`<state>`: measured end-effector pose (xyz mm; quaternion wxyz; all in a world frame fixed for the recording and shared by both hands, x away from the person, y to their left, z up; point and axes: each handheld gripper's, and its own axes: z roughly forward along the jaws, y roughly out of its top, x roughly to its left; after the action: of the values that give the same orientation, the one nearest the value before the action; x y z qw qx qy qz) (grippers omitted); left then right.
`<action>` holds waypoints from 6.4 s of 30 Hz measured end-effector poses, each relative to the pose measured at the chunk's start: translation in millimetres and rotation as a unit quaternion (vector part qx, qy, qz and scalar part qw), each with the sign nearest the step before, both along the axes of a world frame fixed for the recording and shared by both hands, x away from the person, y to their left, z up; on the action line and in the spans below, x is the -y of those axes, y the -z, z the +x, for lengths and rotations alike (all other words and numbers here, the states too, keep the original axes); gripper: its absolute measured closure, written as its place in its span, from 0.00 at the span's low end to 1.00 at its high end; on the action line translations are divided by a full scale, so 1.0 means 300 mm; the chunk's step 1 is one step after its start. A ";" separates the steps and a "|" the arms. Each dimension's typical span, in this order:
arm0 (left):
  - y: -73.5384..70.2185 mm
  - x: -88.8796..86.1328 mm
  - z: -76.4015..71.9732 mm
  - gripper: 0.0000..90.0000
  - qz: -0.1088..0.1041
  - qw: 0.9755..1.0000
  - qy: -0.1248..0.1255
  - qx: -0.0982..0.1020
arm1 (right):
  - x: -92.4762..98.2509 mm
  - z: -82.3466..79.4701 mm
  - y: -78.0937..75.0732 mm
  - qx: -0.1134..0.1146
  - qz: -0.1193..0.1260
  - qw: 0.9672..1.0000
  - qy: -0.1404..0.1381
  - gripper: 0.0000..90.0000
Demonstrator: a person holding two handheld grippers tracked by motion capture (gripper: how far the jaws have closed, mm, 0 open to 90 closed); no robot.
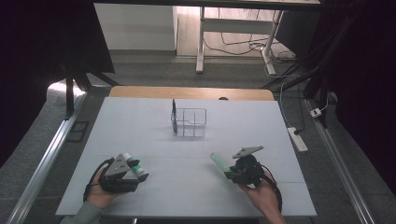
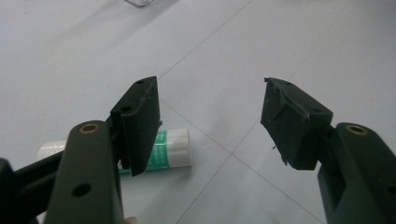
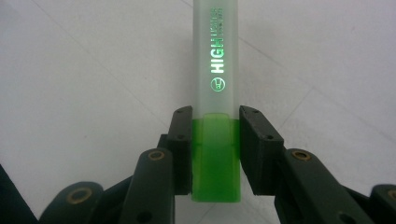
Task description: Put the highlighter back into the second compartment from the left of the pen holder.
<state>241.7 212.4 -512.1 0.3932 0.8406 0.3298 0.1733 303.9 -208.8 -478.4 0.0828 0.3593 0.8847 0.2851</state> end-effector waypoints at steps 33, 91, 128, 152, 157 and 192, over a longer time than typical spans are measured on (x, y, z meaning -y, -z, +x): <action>-0.032 0.076 -0.001 0.40 0.018 1.000 0.022 0.010 | -0.035 0.066 -0.074 0.034 0.016 0.989 -0.144 0.75; -0.084 0.482 0.133 0.51 0.174 0.954 0.243 -0.014 | -0.270 0.023 -0.022 0.016 -0.056 0.942 -0.332 0.75; -0.080 0.436 0.150 0.72 0.145 0.963 0.225 -0.016 | -0.200 0.055 -0.059 0.052 0.066 0.964 -0.252 0.47; -0.114 0.365 0.157 0.72 0.049 0.989 0.130 0.043 | -0.116 0.083 -0.072 0.088 0.142 0.978 -0.127 0.38; -0.111 0.373 0.153 0.72 0.042 0.990 0.125 0.052 | -0.129 0.078 -0.065 0.080 0.154 0.976 -0.128 0.38; -0.059 0.493 0.122 0.71 0.095 0.984 0.121 0.087 | -0.145 0.082 -0.063 0.023 0.254 0.961 -0.104 0.73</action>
<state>278.4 64.5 -494.4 0.3566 0.8895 0.1722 0.2277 328.5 -165.1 -459.4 -0.0210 0.2677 0.8137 0.5156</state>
